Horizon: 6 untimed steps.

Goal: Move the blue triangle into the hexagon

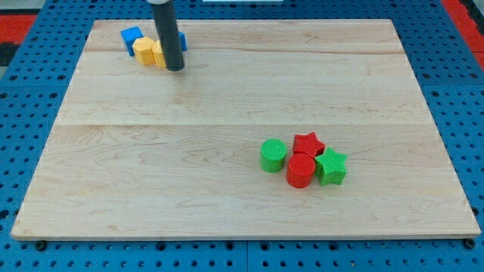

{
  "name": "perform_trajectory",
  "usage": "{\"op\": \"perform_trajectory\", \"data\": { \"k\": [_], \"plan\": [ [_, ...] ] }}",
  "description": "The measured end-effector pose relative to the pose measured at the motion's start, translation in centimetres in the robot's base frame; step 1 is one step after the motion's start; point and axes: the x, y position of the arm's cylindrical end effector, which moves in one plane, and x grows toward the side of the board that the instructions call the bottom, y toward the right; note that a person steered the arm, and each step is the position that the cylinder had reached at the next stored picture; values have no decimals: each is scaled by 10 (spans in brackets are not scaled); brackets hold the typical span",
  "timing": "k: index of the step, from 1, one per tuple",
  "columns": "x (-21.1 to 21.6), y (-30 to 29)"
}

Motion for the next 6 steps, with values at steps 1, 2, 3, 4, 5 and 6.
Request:
{"op": "perform_trajectory", "data": {
  "k": [1,2,3,4,5,6],
  "plan": [
    [3,38],
    [-9,82],
    [-51,75],
    [-70,33],
    [-72,-9],
    [-60,-25]
  ]
}}
